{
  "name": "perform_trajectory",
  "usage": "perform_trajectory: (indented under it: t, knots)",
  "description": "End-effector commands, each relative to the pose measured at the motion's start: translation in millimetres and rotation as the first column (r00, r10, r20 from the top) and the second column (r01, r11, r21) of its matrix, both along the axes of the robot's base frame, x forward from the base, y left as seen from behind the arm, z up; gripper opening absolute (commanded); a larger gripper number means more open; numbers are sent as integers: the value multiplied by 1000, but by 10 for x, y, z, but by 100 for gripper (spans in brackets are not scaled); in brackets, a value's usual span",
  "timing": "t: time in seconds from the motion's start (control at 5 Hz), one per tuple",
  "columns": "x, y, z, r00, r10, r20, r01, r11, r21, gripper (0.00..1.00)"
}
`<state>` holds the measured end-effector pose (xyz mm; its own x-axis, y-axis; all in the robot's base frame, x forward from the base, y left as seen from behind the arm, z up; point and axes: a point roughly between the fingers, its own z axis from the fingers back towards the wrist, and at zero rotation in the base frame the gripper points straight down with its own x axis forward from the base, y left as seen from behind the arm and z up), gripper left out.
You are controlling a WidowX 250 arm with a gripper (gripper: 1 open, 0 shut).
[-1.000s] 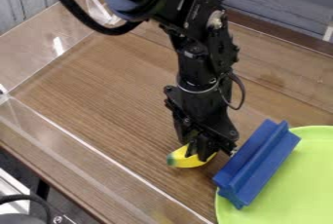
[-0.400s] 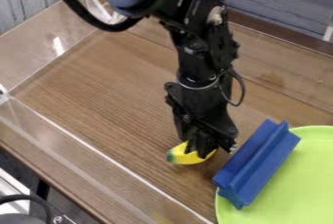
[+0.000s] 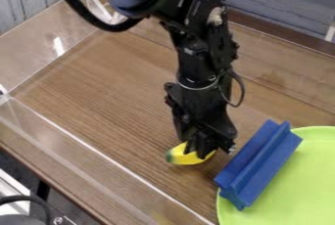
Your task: Put the banana in the green plate
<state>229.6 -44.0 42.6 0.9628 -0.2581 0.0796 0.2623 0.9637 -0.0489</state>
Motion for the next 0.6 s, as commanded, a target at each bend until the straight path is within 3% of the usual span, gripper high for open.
perform_trajectory:
  t: [0.0,0.4]
  knots:
    - [123,14,72,999,4,45,-3,1000,-3,0]
    - [133,35,28,999,4,43,-4,1000,-1,0]
